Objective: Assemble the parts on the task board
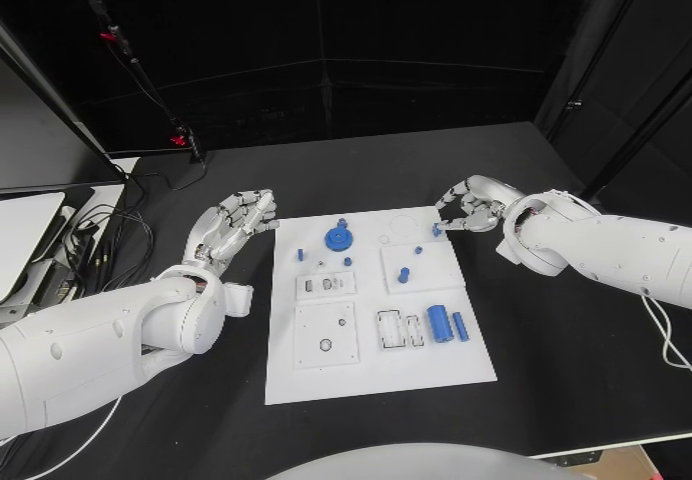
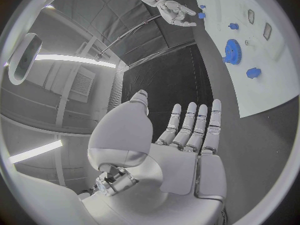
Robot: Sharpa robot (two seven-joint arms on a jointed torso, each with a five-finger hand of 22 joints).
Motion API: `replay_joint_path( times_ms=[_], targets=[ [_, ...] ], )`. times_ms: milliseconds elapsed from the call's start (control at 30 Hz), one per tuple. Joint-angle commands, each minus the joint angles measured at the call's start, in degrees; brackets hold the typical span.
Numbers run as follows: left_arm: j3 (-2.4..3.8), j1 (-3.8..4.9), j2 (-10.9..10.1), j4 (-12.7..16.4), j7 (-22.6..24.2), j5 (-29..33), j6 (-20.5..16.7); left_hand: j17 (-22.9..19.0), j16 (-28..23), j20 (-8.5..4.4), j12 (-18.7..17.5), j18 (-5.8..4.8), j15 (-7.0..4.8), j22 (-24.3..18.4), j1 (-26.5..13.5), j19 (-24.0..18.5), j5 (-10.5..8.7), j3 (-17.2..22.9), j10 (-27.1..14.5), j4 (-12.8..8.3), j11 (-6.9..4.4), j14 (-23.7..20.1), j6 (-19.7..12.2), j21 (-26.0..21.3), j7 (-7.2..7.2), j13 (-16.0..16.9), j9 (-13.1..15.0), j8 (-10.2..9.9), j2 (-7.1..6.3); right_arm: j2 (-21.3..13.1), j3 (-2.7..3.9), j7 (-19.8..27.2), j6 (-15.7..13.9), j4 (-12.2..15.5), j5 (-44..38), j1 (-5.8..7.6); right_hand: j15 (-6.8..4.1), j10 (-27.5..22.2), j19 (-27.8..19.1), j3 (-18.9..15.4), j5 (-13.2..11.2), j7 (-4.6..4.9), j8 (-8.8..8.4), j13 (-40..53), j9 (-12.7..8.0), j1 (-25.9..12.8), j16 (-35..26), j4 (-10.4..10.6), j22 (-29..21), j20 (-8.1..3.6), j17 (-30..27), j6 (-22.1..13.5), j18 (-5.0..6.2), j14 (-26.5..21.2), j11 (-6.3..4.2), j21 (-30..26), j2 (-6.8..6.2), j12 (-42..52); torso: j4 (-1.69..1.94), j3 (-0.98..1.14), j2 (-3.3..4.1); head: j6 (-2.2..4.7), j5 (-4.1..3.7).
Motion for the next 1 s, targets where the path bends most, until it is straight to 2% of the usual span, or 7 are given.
replay_joint_path(
  times_ms=[33, 567, 667, 767, 1000],
  targets=[
    [0.06, 0.08, 0.0, 0.1, 14.0, -0.3, 0.4, 0.0, 0.2, -0.09, 0.1, 0.89, 0.05, -0.1, 0.0, -0.5, 0.2, -0.1, 0.2, 0.0, 0.0, 0.2, -0.2, 0.2, 8.31, 0.0, -0.1, 0.1, 0.48, 0.1, 0.02, -0.5, 2.7, 0.1, -1.2, 0.03, -0.5, 6.1, 6.0, 0.0, -0.2, -0.42, 0.26, 15.1, 0.0, 0.5, 0.1, 0.3, 15.1, -0.36, 15.1, 0.3, -0.42, 6.1, -0.57, 0.2, -0.1, 0.1, 0.03, -0.01, -0.03, -0.11, 0.12],
    [0.06, 0.08, -0.1, 0.2, 14.0, -0.3, 0.3, 0.0, 0.2, -0.09, 0.1, 0.89, 0.05, -0.1, 0.0, -0.5, 0.2, -0.1, 0.2, 0.0, 0.0, 0.2, -0.2, 0.2, 8.31, 0.0, -0.1, 0.1, 0.48, 0.9, 0.02, -2.7, 4.9, -0.2, -2.8, -0.07, -1.13, 6.1, 6.0, 0.4, 1.4, -1.0, -0.14, 15.1, -0.1, 2.1, 0.1, 0.5, 15.1, -0.99, 15.1, 1.7, -0.42, 6.1, -1.19, 0.2, 0.15, 0.1, -0.01, 0.04, -0.03, 0.07, 0.07],
    [0.06, 0.08, -0.1, 0.1, 14.1, -0.3, 0.3, 0.0, 0.2, -0.09, 0.1, 0.89, 0.05, -0.1, 0.0, -0.5, 0.2, -0.1, 0.2, 0.0, 0.0, 0.2, -0.2, 0.2, 8.31, 0.0, -0.1, 0.1, 0.48, 1.1, 0.02, -3.5, 5.3, -0.3, -3.3, -0.12, -1.17, 6.1, 6.0, 0.5, 1.5, -1.06, -0.22, 15.1, -0.2, 2.4, 0.1, 0.4, 15.1, -1.04, 15.1, 1.8, -0.42, 6.1, -1.24, 0.2, 0.16, 0.1, 0.02, 0.05, -0.04, 0.27, -0.15],
    [0.06, 0.07, -0.1, 0.1, 14.2, -0.3, 0.1, 0.0, 0.2, -0.09, 0.1, 0.88, 0.05, -0.1, 0.0, -0.5, 0.23, -0.1, 0.2, 0.0, 0.0, 0.2, -0.2, 0.2, 8.31, 0.0, -0.1, 0.1, 0.58, 1.3, 0.02, -4.0, 5.7, -0.4, -3.6, -0.17, -1.2, 6.1, 6.0, 0.5, 1.5, -1.09, -0.25, 15.1, -0.2, 2.5, 0.1, 0.3, 15.1, -1.07, 15.1, 1.9, -0.42, 6.1, -1.26, 0.2, 0.18, 0.1, -0.07, -0.01, -0.01, 0.25, -0.03],
    [0.06, 0.06, 0.0, 0.1, 14.3, -0.3, 0.1, 0.0, 0.2, -0.09, 0.1, 0.88, 0.05, -0.1, 0.0, -0.5, 0.23, -0.1, 0.2, 0.0, 0.0, 0.2, -0.2, 0.2, 8.31, 0.0, -0.1, 0.1, 0.59, 1.4, 0.02, -4.8, 6.2, -0.4, -3.9, -0.23, -1.22, 6.1, 6.0, 0.6, 1.5, -1.13, -0.28, 15.1, -0.2, 2.7, 0.1, 0.3, 15.1, -1.1, 15.1, 2.0, -0.42, 6.1, -1.29, 0.2, 0.23, 0.1, 0.0, 0.01, -0.01, 0.1, -0.1]
  ],
)
